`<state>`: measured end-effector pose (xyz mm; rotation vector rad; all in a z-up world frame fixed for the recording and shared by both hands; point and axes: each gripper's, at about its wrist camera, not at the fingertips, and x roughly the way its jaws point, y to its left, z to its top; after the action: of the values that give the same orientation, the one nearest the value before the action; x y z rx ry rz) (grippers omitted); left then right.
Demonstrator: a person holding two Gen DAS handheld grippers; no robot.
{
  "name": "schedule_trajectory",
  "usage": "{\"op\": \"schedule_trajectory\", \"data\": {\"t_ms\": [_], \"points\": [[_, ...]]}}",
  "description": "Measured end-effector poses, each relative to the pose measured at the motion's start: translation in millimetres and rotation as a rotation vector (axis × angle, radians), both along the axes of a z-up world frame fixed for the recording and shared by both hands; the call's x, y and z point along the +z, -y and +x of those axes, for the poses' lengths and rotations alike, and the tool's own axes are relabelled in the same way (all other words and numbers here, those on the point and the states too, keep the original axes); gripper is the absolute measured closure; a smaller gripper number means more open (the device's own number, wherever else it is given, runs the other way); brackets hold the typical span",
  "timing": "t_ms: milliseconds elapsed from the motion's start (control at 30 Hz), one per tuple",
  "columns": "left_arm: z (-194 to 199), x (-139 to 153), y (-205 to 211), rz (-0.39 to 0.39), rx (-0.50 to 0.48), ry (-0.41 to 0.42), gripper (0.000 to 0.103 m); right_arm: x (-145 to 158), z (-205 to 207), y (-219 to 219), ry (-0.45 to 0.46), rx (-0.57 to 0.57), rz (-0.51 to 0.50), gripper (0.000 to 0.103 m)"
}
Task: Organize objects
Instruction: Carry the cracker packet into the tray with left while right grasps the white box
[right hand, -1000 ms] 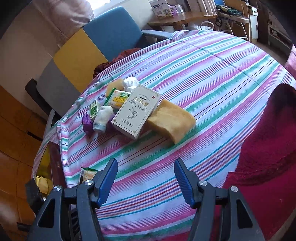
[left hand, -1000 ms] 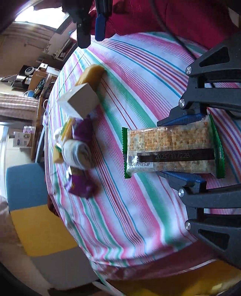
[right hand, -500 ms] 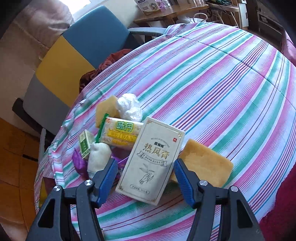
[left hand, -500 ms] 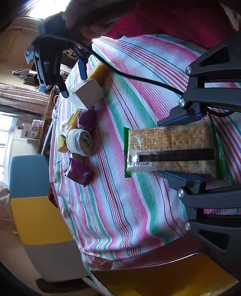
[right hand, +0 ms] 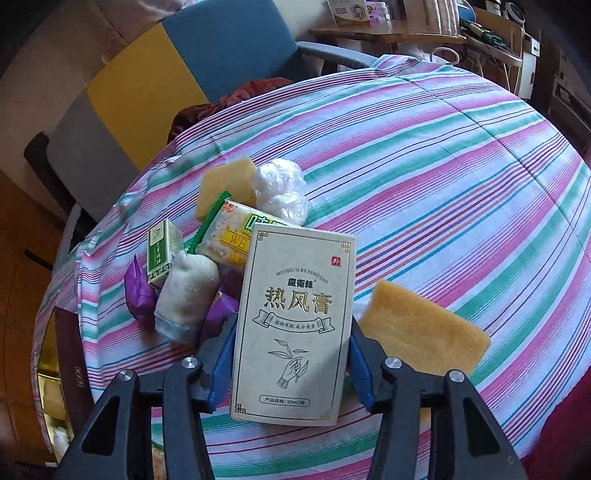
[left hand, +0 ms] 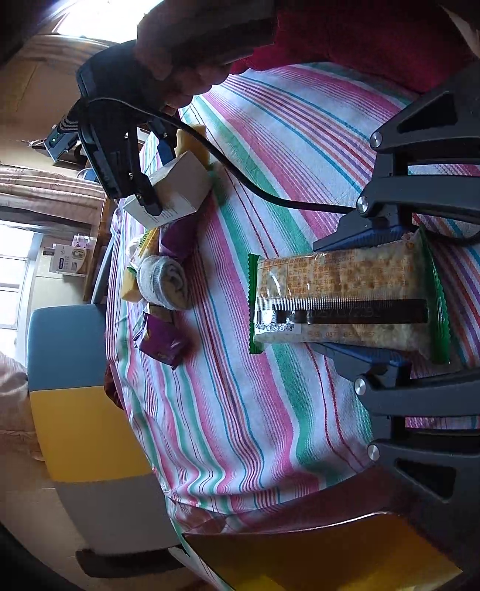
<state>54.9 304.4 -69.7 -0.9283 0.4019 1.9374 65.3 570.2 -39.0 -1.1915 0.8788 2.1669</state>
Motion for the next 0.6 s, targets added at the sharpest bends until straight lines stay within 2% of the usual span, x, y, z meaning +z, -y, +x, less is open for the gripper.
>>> {"op": "schedule_trajectory", "data": {"t_ms": [133,300,433,600], "points": [[0.6,0.5,0.0,-0.001,-0.004,-0.004,0.058,0.5,1.6,0.8,0.01,0.01,0.008,0.05],[2.6,9.4,2.3,-0.011,-0.009,0.008,0.058,1.8,-1.5,4.8,0.038,0.036,0.067,0.05],[5.1,28.1,14.7,0.017,-0.006,0.006,0.058,2.5,-3.3,6.1,0.051,0.049,0.098,0.05],[-10.7,61.5,48.6,0.062,0.066,0.017,0.058,2.7,-5.4,7.9,0.053,0.06,0.117,0.05]]}}
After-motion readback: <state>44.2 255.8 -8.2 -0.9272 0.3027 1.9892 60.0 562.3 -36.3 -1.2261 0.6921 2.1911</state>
